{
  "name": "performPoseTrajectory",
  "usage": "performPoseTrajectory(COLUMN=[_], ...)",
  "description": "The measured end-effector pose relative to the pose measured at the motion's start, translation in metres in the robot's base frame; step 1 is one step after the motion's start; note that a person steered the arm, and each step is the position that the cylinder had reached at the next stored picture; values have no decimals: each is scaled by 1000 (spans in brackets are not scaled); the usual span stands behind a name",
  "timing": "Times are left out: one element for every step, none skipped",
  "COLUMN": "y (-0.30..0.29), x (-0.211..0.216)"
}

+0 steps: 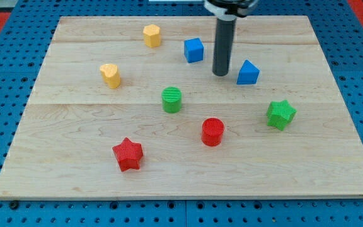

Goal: Move the blue cube right to the yellow hexagon

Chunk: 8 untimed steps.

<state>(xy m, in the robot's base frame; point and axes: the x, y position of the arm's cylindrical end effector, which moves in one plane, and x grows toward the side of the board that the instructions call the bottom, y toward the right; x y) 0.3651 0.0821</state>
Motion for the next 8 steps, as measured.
performPoseTrajectory(y=[0,13,16,9,-26,-32,-78,-93], x=[0,0,-22,-13,12,-37,-39,-39])
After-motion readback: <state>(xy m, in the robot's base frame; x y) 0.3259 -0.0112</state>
